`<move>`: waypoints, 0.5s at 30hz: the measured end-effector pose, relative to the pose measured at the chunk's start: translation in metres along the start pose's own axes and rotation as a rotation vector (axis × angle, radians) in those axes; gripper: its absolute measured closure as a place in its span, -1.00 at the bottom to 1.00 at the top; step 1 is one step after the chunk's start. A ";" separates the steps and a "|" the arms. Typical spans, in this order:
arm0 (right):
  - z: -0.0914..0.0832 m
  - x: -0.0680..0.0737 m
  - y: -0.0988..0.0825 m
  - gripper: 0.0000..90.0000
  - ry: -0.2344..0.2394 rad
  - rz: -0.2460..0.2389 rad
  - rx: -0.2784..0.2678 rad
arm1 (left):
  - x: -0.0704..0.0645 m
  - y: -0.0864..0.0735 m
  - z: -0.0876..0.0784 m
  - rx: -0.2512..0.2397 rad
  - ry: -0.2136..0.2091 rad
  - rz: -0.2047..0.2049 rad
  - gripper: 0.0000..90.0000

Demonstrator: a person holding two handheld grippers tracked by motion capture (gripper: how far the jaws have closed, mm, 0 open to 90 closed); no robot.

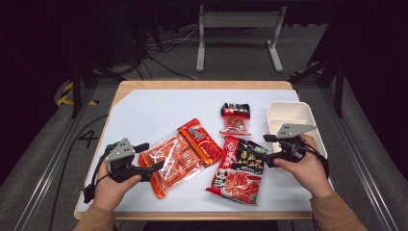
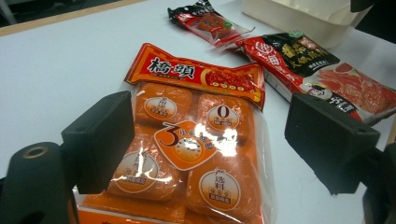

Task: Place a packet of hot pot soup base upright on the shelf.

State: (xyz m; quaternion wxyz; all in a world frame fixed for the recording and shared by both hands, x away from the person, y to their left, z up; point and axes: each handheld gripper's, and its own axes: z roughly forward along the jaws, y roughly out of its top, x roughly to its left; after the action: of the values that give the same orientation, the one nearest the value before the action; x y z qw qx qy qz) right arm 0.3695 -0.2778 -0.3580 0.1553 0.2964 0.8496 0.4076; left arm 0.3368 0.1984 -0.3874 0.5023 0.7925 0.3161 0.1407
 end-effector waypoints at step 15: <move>0.011 -0.010 0.020 -0.39 -0.021 -0.028 0.036 | 0.001 -0.001 -0.001 -0.003 0.005 -0.002 -0.63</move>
State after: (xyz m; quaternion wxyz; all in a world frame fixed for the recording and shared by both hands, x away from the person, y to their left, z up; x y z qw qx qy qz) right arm 0.3907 -0.2676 -0.3490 0.1647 0.2914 0.8594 0.3866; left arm 0.3367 0.2000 -0.3874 0.5028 0.7910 0.3179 0.1429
